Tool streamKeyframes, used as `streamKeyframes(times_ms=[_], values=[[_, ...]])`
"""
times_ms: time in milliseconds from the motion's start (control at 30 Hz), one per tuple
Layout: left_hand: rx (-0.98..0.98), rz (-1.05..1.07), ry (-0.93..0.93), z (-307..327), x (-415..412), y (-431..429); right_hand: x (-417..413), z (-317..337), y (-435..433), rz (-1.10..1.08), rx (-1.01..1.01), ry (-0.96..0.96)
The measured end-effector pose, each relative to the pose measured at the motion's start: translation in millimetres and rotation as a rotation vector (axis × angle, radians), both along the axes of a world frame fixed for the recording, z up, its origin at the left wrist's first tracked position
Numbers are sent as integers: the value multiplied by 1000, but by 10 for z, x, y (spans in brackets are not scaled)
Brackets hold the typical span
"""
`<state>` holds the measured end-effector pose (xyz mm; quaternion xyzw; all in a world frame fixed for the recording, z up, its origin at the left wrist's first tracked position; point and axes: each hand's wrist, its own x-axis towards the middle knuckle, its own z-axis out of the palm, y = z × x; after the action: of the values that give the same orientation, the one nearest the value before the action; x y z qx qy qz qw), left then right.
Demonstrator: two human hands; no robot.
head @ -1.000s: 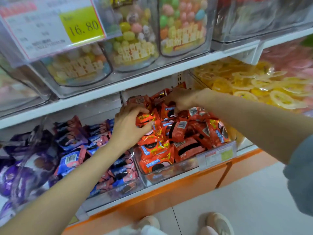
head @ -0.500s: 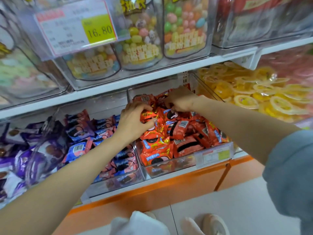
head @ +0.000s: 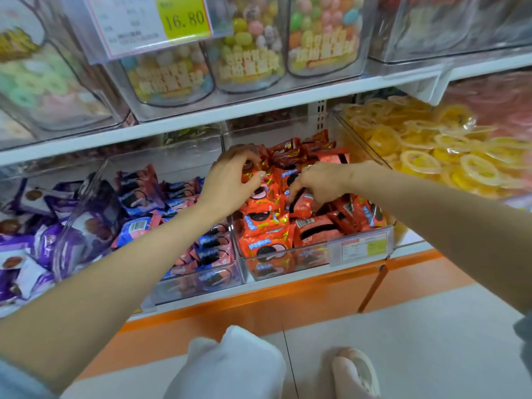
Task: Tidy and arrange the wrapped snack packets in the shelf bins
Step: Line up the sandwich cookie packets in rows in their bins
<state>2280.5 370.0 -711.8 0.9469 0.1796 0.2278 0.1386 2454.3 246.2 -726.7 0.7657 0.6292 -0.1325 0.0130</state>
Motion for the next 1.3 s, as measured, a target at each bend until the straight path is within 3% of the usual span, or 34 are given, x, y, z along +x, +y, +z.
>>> streamKeyframes(times_ms=[133,333,467,567,667,867,1100,1300], values=[[-42,-62,-39,66,2,-57,-14,270,-84,-93,-1,291],[-267,-165,40,126,180,-170,110,429,-253,-438,283,788],[-570,-142,-30,148,289,-225,74,418,-284,-384,251,1041],[-651,-105,-13,141,308,-188,76,393,-285,-382,276,1121],[-633,-82,7,120,311,-155,78,376,-271,-409,308,973],[-277,22,-106,116,260,2,112,442,-179,-451,522,577],[-60,93,-16,40,115,249,70,210,13,-241,247,171],[4,70,25,22,52,264,69,65,91,-170,231,-32]])
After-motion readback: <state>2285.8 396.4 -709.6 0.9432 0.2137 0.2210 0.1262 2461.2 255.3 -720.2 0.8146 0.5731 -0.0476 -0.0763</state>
